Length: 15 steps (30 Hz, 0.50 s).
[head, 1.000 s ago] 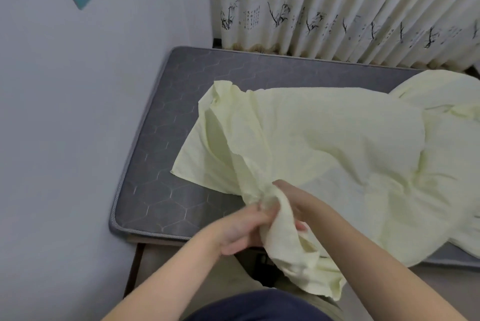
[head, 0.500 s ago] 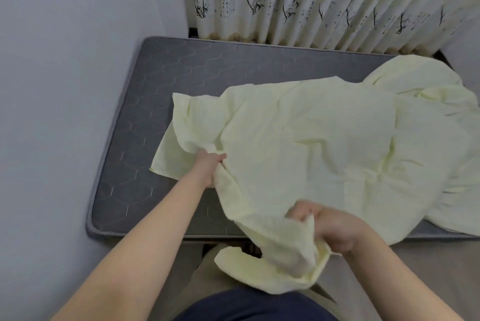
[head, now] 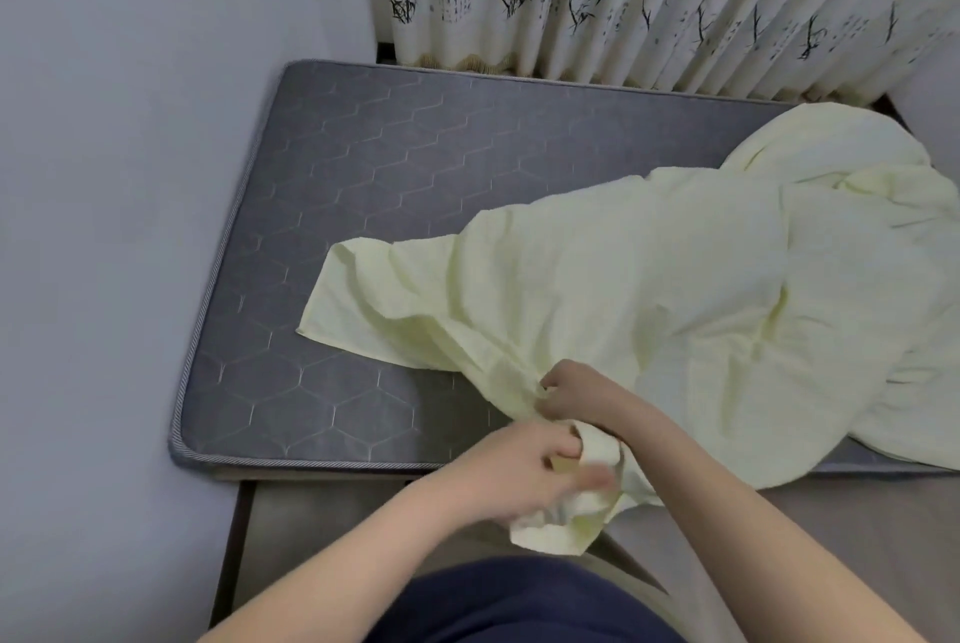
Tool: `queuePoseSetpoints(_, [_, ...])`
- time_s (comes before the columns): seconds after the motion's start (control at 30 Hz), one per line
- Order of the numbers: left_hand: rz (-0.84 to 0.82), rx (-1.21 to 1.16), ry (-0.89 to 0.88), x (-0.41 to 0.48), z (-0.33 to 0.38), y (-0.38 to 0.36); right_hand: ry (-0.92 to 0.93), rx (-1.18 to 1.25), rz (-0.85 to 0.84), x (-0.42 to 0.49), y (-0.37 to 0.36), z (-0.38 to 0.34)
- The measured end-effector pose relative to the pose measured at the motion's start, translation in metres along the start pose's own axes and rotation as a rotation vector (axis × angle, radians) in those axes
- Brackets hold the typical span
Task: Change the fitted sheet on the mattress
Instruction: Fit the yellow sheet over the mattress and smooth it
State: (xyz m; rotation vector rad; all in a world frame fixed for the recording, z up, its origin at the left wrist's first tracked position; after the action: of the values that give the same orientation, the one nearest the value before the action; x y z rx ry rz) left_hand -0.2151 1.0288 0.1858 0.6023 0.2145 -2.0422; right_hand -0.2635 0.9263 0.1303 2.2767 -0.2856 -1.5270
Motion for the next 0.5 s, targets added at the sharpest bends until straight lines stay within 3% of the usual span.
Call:
queuePoseSetpoints(0.07, [0.098, -0.473, 0.101, 0.002, -0.033, 0.020, 0.193, 0.229, -0.033, -0.016, 0.007, -0.001])
queuePoseSetpoints(0.17, [0.374, -0.795, 0.313, 0.010, -0.110, 0.055, 0.402, 0.450, -0.321, -0.053, 0.000, 0.002])
queuePoseSetpoints(0.33, [0.394, -1.406, 0.417, 0.049, -0.177, 0.070, 0.535, 0.731, -0.616, -0.094, -0.007, 0.025])
queuePoseSetpoints(0.4, [0.533, -1.316, 0.430, 0.060, -0.187, 0.085, 0.550, 0.808, -0.591, -0.102, -0.003, 0.037])
queuePoseSetpoints(0.5, [0.808, -1.210, 0.403, 0.065, -0.187, 0.115, 0.409, 0.952, -0.252, -0.094, 0.015, 0.067])
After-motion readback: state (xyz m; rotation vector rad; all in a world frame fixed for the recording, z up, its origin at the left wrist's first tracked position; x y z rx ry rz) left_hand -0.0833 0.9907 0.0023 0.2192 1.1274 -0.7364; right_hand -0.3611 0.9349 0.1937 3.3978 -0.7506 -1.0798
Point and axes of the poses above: each hand's wrist, its own x-axis towards the middle knuckle, its own y-axis out of the back of the hand, z = x × y, the point moved 7 cm from there along x, towards the middle knuckle, and after that the axes turned 10 degrees about -z, right-handed, at the moved point
